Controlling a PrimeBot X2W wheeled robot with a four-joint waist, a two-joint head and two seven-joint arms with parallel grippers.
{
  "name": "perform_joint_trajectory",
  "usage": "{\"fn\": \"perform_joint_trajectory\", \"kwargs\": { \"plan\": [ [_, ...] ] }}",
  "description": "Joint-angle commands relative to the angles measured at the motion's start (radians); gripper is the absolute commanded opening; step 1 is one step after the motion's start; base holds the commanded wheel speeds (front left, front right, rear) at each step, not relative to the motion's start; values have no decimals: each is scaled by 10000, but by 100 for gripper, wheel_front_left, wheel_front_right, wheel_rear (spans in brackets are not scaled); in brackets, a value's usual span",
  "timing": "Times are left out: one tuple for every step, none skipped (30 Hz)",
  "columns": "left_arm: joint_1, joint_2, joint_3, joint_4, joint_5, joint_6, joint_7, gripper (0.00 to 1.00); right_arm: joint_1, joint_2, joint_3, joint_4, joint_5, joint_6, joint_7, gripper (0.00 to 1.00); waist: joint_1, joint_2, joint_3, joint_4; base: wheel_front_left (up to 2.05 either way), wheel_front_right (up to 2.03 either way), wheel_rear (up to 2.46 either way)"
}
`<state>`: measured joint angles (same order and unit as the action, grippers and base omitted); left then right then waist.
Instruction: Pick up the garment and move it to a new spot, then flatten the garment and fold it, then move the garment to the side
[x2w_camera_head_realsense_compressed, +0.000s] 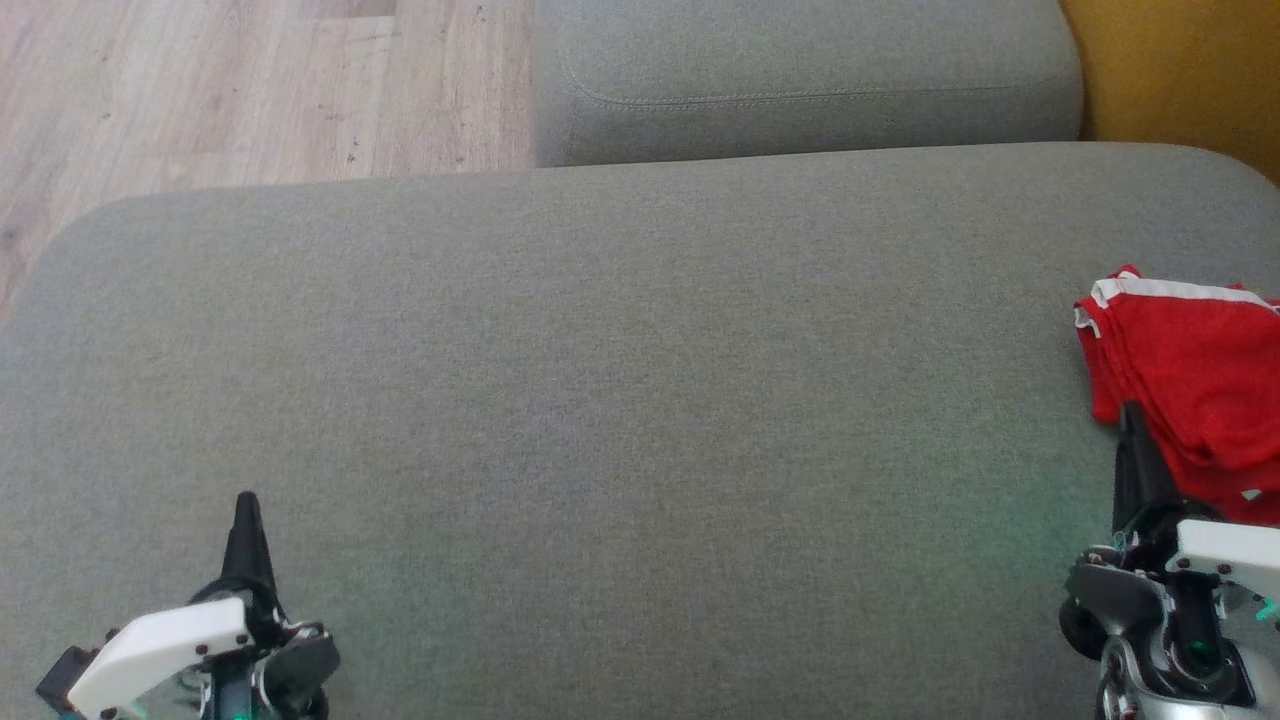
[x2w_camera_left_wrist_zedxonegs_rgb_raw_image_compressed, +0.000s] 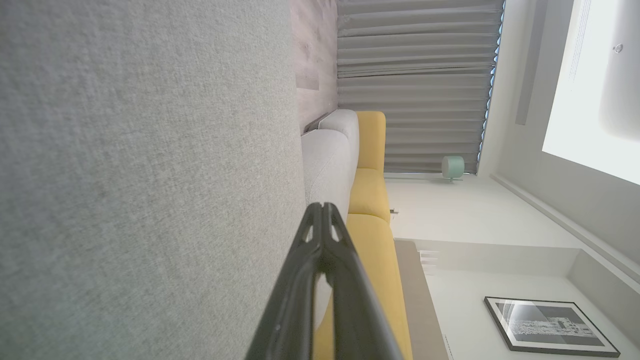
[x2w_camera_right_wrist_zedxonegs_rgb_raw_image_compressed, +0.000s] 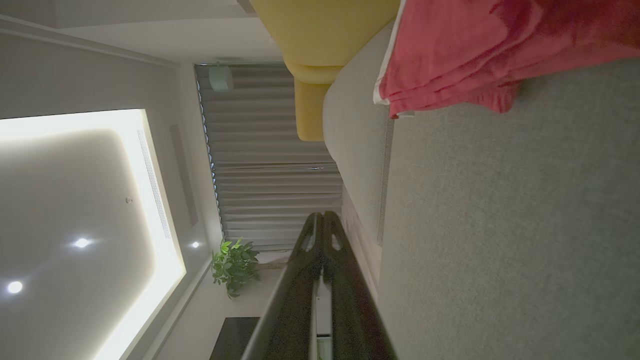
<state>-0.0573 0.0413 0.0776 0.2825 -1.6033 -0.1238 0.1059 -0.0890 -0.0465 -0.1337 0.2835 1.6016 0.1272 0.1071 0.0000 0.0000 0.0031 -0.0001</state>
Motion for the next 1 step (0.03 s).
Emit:
{"fn": "perform_joint_trajectory", "kwargs": {
  "plan": [
    [-508,89,360,-371,-55,-69,71,0,-189,-37,199,-387,70,35,61,0,0,0,0,1,0,0,0]
  ]
}}
